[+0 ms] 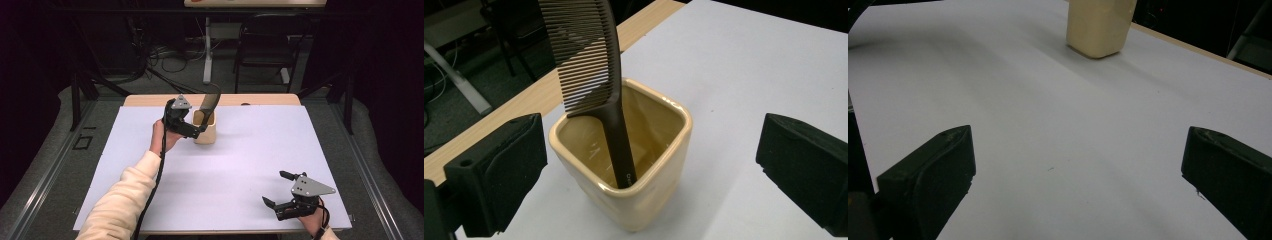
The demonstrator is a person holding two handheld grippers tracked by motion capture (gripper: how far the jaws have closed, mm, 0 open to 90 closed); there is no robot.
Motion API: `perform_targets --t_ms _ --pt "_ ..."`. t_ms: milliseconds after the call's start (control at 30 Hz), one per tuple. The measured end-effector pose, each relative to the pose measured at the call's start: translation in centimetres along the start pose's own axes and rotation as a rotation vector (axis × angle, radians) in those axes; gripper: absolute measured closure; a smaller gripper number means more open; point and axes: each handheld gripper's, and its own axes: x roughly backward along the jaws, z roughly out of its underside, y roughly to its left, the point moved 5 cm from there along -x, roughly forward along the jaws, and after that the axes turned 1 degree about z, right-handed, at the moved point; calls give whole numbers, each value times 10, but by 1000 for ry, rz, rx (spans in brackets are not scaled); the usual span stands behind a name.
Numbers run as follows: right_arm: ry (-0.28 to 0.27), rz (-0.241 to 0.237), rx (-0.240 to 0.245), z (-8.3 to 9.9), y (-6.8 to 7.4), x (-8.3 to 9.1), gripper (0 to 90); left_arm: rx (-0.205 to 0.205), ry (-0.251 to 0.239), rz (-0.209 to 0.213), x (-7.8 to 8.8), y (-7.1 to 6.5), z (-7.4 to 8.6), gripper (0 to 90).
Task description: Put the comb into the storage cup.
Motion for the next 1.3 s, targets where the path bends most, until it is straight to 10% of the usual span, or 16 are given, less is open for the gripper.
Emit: perform_targets --t_ms 1300 --pt "1 -1 -2 0 1 0 4 42 60 -72 51 -15 49 0"
